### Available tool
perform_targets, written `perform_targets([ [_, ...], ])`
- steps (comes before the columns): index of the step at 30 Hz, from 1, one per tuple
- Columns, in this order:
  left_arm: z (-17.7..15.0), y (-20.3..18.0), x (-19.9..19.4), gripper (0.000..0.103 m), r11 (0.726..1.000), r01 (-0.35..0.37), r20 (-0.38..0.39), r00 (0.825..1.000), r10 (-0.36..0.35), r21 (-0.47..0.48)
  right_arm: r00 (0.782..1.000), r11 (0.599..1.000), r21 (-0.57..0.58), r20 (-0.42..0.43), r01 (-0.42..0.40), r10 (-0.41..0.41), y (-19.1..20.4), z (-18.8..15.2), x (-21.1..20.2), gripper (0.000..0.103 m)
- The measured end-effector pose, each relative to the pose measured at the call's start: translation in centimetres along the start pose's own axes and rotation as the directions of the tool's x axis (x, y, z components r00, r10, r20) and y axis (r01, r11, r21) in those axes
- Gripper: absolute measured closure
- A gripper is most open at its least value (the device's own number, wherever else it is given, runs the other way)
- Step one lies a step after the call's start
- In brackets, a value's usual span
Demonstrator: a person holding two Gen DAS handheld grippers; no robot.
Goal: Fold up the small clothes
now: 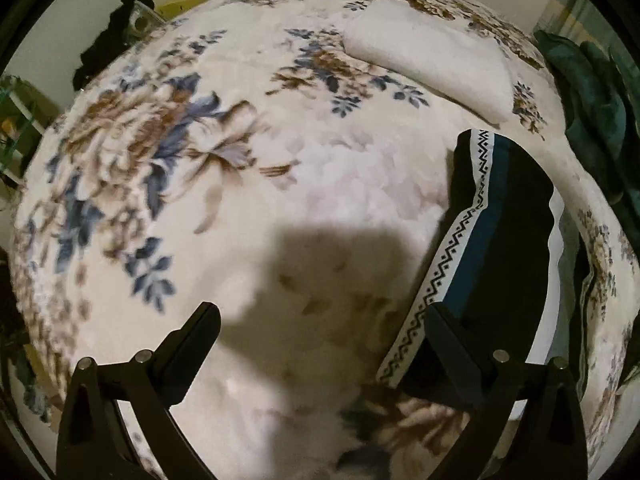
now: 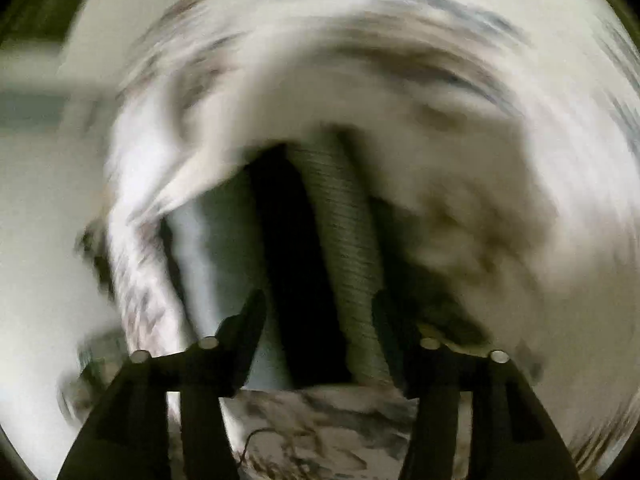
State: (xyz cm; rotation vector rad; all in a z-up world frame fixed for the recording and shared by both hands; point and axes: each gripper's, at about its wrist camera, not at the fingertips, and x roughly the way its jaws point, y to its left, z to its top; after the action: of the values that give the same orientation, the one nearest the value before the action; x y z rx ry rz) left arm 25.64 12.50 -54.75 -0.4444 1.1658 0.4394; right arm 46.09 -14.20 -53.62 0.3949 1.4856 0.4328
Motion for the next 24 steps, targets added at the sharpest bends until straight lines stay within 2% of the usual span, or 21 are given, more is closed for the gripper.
perform_targets([
  [2,0.0,-0.2,1.2,0.000,0.999,0.044,-0.022,0.999,-0.044,-0.007,0.996,0.987,-0.154,-0.080,-0.042,0.030,5.6,3.5,2.8,0.043],
  [3,0.0,-0.3,1.7,0.000,0.997,0.072,-0.026,0.997,-0.072,-0.006,0.991,0.969,-0.242,-0.132,-0.043,0.011,9.0,5.5,5.1,0.043],
  [5,-0.2,-0.9,2.7,0.000,0.995,0.096,-0.041,0.995,-0.096,0.010,0.975,0.915,-0.401,-0.215,-0.042,-0.049,14.6,8.0,9.6,0.043],
  [6,-0.2,-1.1,3.0,0.000,0.994,0.106,-0.044,0.994,-0.105,0.023,0.964,0.877,-0.480,-0.238,-0.012,-0.117,17.3,9.0,12.2,0.043],
  [7,-0.3,-1.5,3.4,0.000,0.994,0.099,-0.048,0.994,-0.096,0.044,0.944,0.833,-0.553,-0.268,0.012,-0.192,19.5,10.0,15.0,0.043],
  [9,-0.5,-2.0,4.0,0.000,0.993,0.102,-0.052,0.994,-0.099,0.066,0.911,0.781,-0.624,-0.300,0.037,-0.283,22.0,10.2,18.4,0.043],
  [11,-0.7,-2.2,4.4,0.000,0.991,0.114,-0.059,0.992,-0.110,0.067,0.850,0.738,-0.674,-0.368,0.036,-0.378,22.6,10.0,21.5,0.044],
  [13,-0.8,-2.3,4.8,0.000,0.989,0.136,-0.070,0.989,-0.131,0.056,0.817,0.722,-0.689,-0.383,0.058,-0.431,22.7,10.2,23.7,0.079],
  [14,-0.9,-2.4,5.0,0.000,0.989,0.139,-0.074,0.988,-0.135,0.051,0.804,0.730,-0.679,-0.389,0.080,-0.450,22.1,10.4,24.5,0.092],
  [16,-0.9,-2.4,5.3,0.000,0.987,0.153,-0.082,0.985,-0.149,0.041,0.825,0.797,-0.593,-0.392,0.112,-0.408,21.2,12.0,24.8,0.093],
  [17,-0.9,-2.2,5.4,0.000,0.986,0.163,-0.082,0.984,-0.161,0.029,0.842,0.883,-0.453,-0.426,0.119,-0.332,19.6,13.8,25.1,0.094],
  [18,-1.0,-2.1,5.4,0.000,0.985,0.172,-0.080,0.982,-0.170,0.018,0.848,0.930,-0.349,-0.451,0.118,-0.277,18.1,14.7,25.1,0.096],
  [20,-0.9,-2.0,5.5,0.000,0.983,0.183,-0.092,0.979,-0.182,0.007,0.848,0.973,-0.217,-0.499,0.075,-0.177,15.7,15.4,25.5,0.096],
  [22,-0.8,-1.7,5.3,0.000,0.982,0.188,-0.101,0.977,-0.187,0.001,0.857,0.980,-0.198,-0.501,0.025,-0.123,15.4,15.5,24.8,0.094],
  [23,-0.7,-1.5,4.8,0.000,0.980,0.197,-0.098,0.976,-0.197,-0.002,0.865,0.982,-0.186,-0.495,-0.017,-0.079,15.2,15.5,23.6,0.088],
  [24,-0.4,-1.3,4.4,0.000,0.979,0.202,-0.093,0.975,-0.201,0.001,0.880,0.982,-0.171,-0.474,-0.078,-0.013,14.8,15.5,21.2,0.067],
])
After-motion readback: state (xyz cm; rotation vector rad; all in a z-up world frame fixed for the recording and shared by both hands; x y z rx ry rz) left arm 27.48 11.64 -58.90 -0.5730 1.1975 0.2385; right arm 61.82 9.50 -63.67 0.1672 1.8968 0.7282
